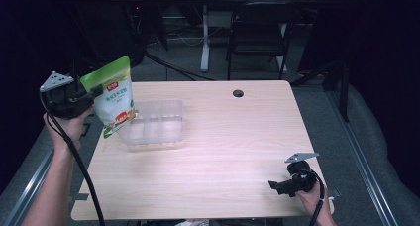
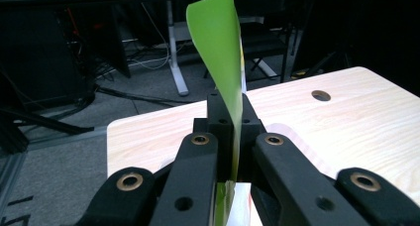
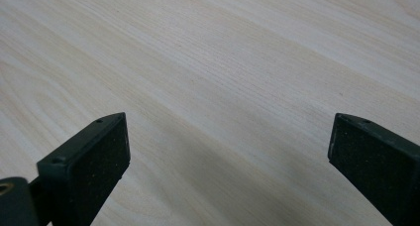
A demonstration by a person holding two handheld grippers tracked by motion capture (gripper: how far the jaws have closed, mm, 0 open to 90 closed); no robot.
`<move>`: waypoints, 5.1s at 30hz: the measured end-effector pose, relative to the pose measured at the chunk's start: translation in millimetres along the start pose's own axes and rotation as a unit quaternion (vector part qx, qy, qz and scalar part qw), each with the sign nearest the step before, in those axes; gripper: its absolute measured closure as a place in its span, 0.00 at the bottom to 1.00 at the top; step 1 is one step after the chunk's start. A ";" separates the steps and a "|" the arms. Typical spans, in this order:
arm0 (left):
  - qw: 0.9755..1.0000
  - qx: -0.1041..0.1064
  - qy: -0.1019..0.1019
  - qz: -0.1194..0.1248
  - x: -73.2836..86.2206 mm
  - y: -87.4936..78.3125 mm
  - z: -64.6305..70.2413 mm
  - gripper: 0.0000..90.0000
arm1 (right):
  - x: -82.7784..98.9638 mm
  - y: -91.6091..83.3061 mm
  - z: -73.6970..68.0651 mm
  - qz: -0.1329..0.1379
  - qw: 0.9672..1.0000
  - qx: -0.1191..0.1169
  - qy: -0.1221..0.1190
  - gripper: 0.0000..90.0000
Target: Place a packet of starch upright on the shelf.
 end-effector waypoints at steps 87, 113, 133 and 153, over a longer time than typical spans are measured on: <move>0.997 -0.048 -0.042 -0.033 80.1 79.7 -21.7 1.00 | -0.2 -0.3 -1.9 -0.001 1.000 -0.007 0.001 0.03; 0.992 -0.052 -0.053 -0.103 102.8 51.0 -40.8 0.27 | -0.4 -0.2 -2.3 -0.001 1.000 -0.006 -0.001 0.02; 0.991 -0.020 0.008 -0.135 95.4 -5.1 3.2 0.12 | -0.5 0.4 -2.6 0.001 1.000 -0.003 0.000 0.02; 0.983 0.029 0.022 -0.178 130.5 -20.7 47.1 0.07 | -0.1 -1.3 -3.4 0.002 1.000 0.001 0.002 0.02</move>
Point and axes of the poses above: each handheld gripper's, and its own axes: y roughly forward along the jaws, x roughly out of its underside, z roughly to its right, the point moved 5 cm from there along y, roughly forward along the jaws, and after that the axes turned 3 degrees about z, right-handed, at the moved point
